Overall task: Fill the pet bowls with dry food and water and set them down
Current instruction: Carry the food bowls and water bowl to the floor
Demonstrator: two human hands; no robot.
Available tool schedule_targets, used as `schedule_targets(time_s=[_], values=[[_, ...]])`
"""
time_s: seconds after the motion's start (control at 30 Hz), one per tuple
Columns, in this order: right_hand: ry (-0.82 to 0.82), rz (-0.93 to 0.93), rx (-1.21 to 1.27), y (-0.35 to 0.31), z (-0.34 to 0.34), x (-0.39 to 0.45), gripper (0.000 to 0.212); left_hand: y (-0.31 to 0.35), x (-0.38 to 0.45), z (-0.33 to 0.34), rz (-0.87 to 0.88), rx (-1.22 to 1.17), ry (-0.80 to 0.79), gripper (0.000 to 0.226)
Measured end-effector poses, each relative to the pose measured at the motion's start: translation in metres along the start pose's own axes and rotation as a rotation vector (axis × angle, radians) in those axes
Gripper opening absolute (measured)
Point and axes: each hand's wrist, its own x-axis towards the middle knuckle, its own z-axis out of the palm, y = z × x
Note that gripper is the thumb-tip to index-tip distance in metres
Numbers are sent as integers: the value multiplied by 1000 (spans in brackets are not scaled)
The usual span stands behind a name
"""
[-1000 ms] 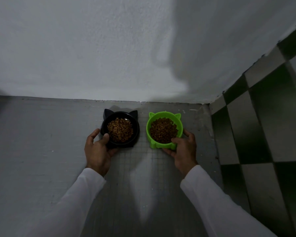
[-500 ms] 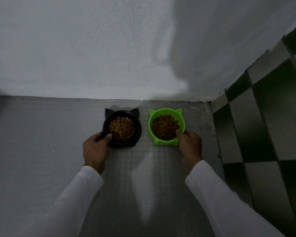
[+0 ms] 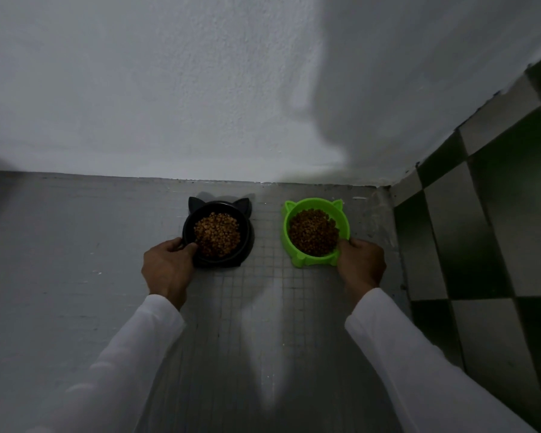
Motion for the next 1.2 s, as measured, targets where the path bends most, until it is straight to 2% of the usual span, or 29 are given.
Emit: schedule_targets(time_s=[0.3, 0.87, 1.13, 1.2], values=[[41, 0, -22, 3, 3, -1, 29, 1, -5, -1, 23, 83, 66, 47], [60, -39, -17, 10, 6, -5, 29, 13, -16, -4, 29, 130, 41, 49], [11, -91, -20, 15, 5, -20, 27, 13, -24, -8, 39, 167, 23, 58], [-42, -101, -26, 18, 3, -26, 36, 14, -27, -11, 79, 260, -17, 58]])
